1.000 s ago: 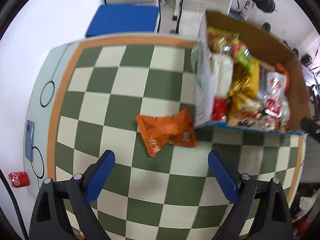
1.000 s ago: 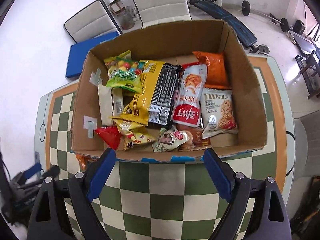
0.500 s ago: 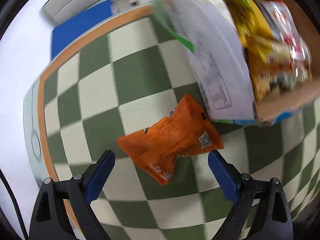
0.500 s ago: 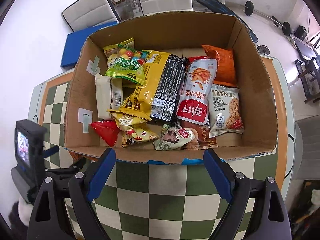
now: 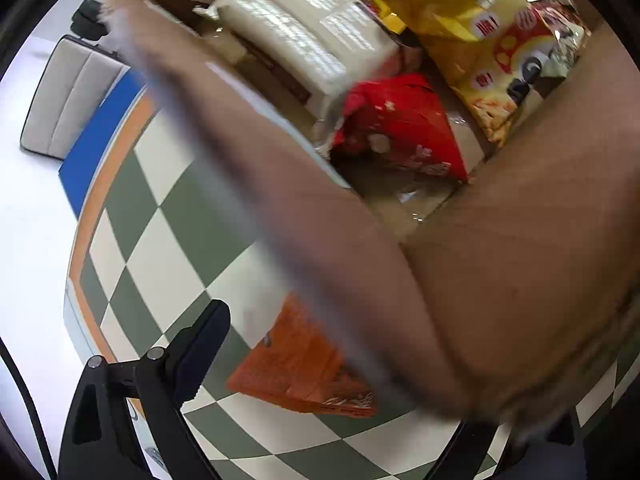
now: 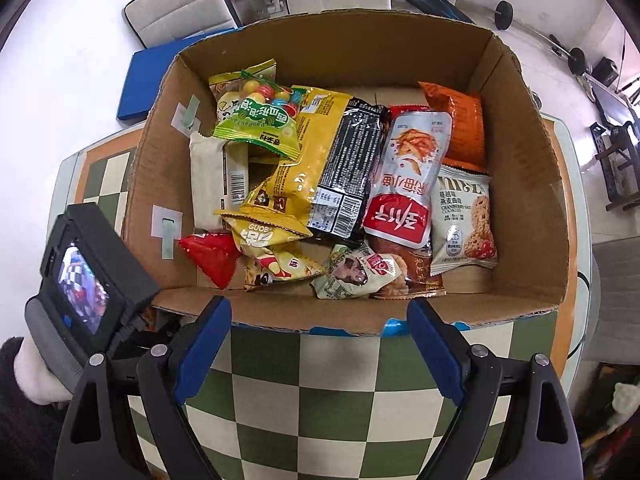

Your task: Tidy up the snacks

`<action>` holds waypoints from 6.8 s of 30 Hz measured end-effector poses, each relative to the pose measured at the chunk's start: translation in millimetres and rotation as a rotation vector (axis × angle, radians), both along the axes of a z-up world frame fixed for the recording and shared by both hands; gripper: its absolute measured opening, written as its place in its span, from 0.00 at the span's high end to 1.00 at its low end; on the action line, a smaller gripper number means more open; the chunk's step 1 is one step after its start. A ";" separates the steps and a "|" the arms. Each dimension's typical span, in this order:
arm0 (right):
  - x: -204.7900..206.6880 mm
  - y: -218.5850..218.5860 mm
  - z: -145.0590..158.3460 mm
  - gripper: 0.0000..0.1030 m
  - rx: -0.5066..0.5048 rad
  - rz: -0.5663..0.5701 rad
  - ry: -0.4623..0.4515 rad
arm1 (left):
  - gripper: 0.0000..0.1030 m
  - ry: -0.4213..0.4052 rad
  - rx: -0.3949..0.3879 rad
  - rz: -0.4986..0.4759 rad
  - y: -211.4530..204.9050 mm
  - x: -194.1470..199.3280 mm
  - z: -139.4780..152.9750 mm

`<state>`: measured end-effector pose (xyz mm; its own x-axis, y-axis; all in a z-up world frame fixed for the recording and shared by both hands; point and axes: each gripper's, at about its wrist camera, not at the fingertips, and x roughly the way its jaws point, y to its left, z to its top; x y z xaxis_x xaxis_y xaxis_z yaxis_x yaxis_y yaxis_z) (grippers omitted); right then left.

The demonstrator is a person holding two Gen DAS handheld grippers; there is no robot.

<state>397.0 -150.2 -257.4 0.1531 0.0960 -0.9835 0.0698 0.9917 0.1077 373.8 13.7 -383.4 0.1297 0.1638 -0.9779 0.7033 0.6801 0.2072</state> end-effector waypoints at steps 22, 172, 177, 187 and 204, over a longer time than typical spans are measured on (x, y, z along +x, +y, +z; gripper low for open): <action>-64.6 10.3 -8.2 0.11 0.029 -0.006 -0.004 | 0.45 0.290 -0.165 0.722 46.2 -99.2 -18.3; -263.3 -80.4 270.9 0.11 0.019 0.008 -0.439 | 0.12 -0.473 -0.532 0.674 -42.7 -194.9 366.0; -265.3 -81.0 276.1 0.11 0.006 -0.001 -0.455 | 0.12 -0.491 -0.525 0.665 -43.3 -195.9 366.2; -242.2 -76.7 267.9 0.09 -0.012 -0.019 -0.473 | 0.12 -0.535 -0.493 0.675 -41.6 -178.4 355.6; -204.2 -74.7 251.5 0.06 -0.074 -0.047 -0.477 | 0.12 -0.519 -0.461 0.679 -42.9 -152.7 334.3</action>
<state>192.8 -224.9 -5.9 0.5911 0.0110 -0.8065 0.0745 0.9949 0.0681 221.2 -29.2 -49.1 0.5826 -0.0219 -0.8125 0.0269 0.9996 -0.0076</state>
